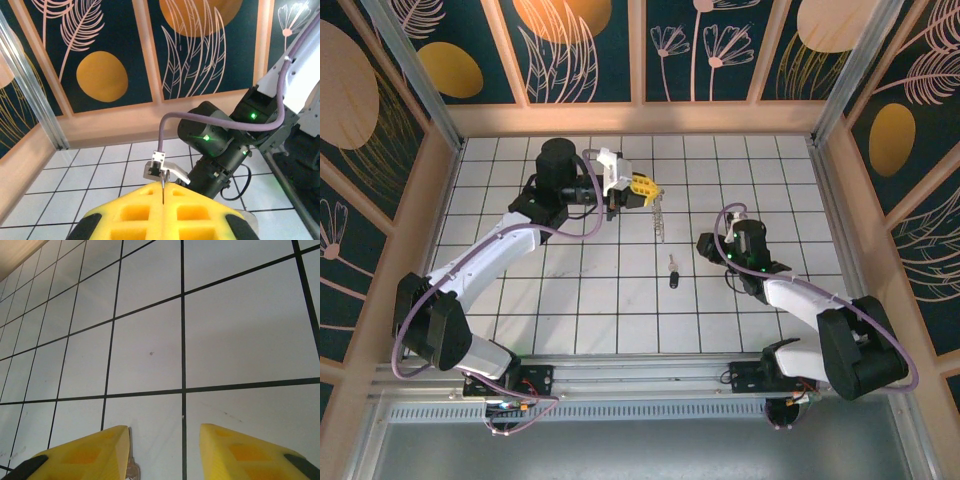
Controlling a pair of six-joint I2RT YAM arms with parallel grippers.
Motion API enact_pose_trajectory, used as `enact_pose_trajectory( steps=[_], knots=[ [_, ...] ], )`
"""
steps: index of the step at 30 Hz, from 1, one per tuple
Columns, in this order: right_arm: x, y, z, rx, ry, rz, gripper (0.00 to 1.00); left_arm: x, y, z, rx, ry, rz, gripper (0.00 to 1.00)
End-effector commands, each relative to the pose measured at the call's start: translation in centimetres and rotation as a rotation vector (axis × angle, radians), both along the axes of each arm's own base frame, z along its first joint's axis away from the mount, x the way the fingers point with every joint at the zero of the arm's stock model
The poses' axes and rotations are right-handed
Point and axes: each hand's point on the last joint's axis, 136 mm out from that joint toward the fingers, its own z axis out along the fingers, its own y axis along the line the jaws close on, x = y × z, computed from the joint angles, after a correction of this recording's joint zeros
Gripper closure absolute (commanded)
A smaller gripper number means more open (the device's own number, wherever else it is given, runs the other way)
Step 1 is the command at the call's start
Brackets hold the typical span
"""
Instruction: Put the keys on the keyring
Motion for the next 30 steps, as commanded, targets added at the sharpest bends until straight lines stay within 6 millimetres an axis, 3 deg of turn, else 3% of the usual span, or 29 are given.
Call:
enact_pose_trajectory(
  steps=[1,8,12,17,24,30],
  knots=[
    [1.3,0.7,2.2,0.025,-0.069,0.025,0.58,-0.3,0.3,0.2,0.009,-0.101,0.022,1.00],
    [1.6,1.0,4.2,0.038,-0.128,0.041,0.58,0.5,0.5,-0.7,0.065,-0.104,0.067,1.00],
    [1.8,1.9,6.9,0.042,-0.204,0.106,0.58,0.5,0.5,-0.9,0.068,-0.099,0.068,1.00],
    [1.4,4.0,12.2,0.094,-0.381,0.260,0.58,0.6,0.3,-1.3,0.069,-0.066,0.059,1.00],
    [-2.6,5.7,20.4,0.223,-0.709,0.577,0.61,0.7,-0.4,-1.5,0.065,0.027,0.013,1.00],
    [-5.0,6.9,23.2,0.279,-0.786,0.777,0.65,0.4,-0.9,-1.1,0.059,0.117,-0.043,1.00]
  ],
)
